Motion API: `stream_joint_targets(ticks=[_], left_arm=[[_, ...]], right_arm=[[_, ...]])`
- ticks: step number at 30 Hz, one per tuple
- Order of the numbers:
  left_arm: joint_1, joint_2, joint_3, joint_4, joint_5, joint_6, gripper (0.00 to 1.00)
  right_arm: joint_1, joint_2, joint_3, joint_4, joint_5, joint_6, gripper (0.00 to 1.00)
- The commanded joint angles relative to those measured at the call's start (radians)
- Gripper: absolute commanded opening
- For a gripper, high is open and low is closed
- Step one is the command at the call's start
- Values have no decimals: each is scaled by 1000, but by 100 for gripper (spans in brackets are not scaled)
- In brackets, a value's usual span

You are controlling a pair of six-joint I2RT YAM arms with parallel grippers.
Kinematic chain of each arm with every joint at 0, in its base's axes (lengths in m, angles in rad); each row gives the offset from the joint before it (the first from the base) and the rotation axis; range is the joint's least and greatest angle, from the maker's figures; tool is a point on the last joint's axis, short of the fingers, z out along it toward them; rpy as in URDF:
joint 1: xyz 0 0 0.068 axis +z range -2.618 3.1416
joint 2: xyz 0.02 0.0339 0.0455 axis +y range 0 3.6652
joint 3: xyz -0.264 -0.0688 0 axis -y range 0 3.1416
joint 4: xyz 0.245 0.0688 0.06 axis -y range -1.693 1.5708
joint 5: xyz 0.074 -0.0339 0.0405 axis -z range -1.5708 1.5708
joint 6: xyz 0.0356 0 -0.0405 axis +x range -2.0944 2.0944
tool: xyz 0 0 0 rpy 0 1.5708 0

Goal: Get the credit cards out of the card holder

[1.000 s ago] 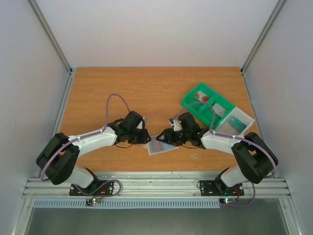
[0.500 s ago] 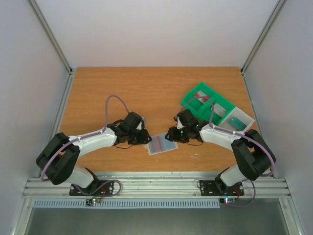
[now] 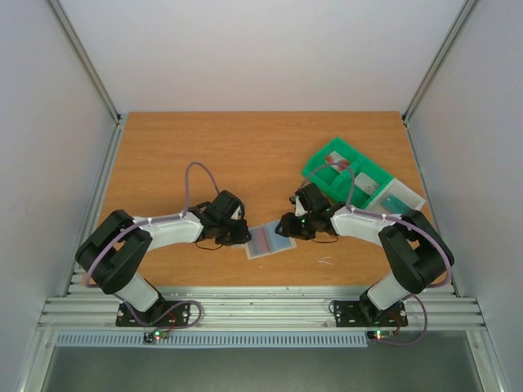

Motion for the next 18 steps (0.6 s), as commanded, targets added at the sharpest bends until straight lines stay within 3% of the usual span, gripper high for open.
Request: stream_joint_targets(ticks=[1,9,14,18], left_arm=[[-3,26,-8,51,4,17,20],[-4,22,-7,41,-4,24,20],[-4,13,-7,27,-11,26,19],[-4,-15,10,-25,-33,43,19]], right_arm=[[0,14,-24,71,-91,30,46],[1,7,-27,115,-150,64,32],[1,9,-27,67,-97,64,18],[1,-15,-53,39,-60,73,15]])
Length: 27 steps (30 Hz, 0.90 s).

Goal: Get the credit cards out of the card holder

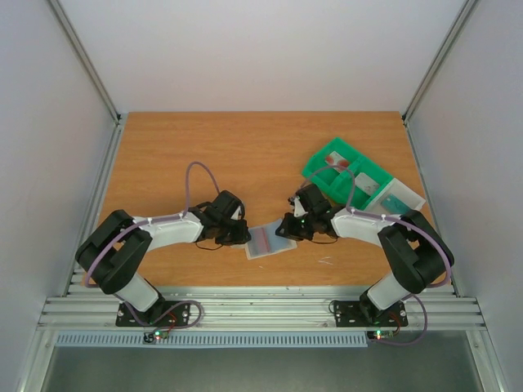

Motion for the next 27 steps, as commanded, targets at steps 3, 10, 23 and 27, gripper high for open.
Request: stream_joint_targets(ticks=[3,10,23,27], left_arm=[[-3,-59,17,-53,-34,35,20],[-4,-126,-5,23,50,-25,33],[-4,-51,-68,251,134,-146,42],[-3,-40,-76,259,125,-157,42]], right_arm=[[4,-51,-46,-104,89,3,15],[4,-145,-32,-228,150,-5,23],[47,-201,-10,-143,68,78,23],[59,-203,5,-149,83,85,23]])
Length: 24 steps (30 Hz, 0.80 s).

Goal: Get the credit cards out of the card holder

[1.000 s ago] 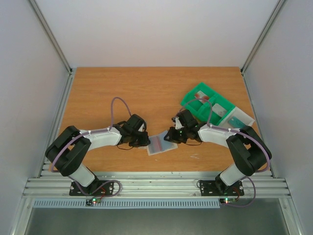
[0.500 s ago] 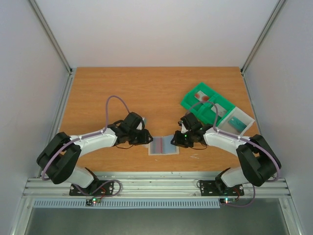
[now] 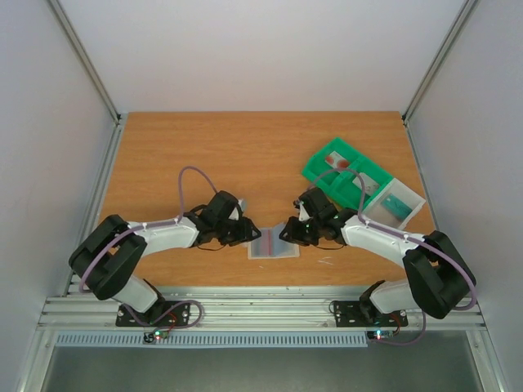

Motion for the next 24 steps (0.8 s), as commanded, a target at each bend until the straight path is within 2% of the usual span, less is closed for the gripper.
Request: stream_joint_targets(ticks=[1,5,9,24], left_arm=[[-3,16,-15,80,2,-28,41],[-3,3,-11,45,-17,-13,41],[-3,-15,-24,2,-29,-8,42],[-3,-15,-71,107,1,-57,42]], right_arm=[[16,-16,45,7,10,28,24],[18,-52,79,-76,61,24,30],[28,-62,94,-72,38,27,32],[59,203,107,113,-9,50,19]])
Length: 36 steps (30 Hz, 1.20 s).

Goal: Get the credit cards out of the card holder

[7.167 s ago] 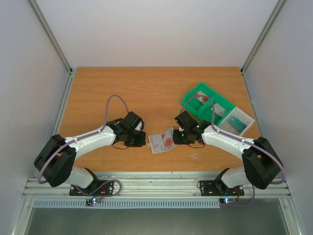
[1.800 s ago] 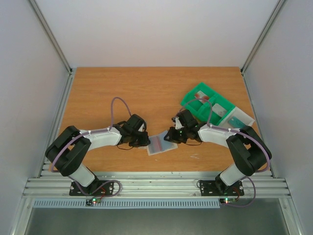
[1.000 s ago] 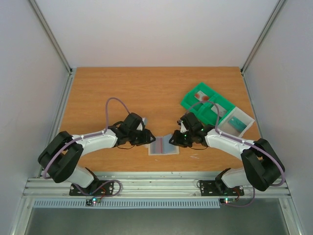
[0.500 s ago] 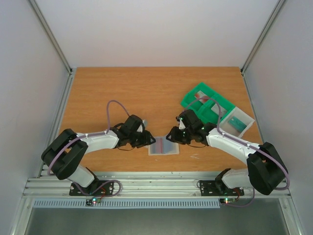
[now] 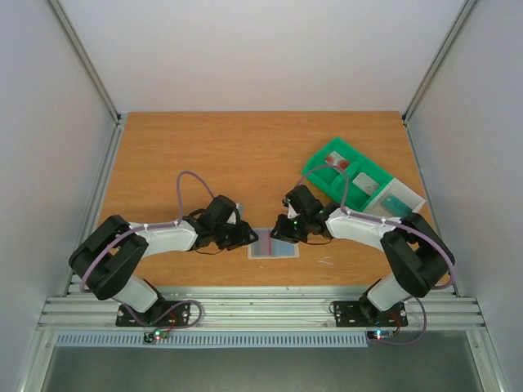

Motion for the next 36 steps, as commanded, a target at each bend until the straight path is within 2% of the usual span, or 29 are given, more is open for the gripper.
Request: stream_joint_targets(ticks=[1,7,18,36], left_arm=[[-3,-22,-15,69,13,-12,42],[-3,-38,-19,76,23,-16,42],[-3,-54,-27,124,58,-35,44],[-3,31,-26,178,74,-43,45]], right_arm=[[7,83,10,77,-30,18,18],[7,138,2,85,-43,11,15],[7,152,-66,74,59,0,4],[7,166,-108,144,40,23,3]])
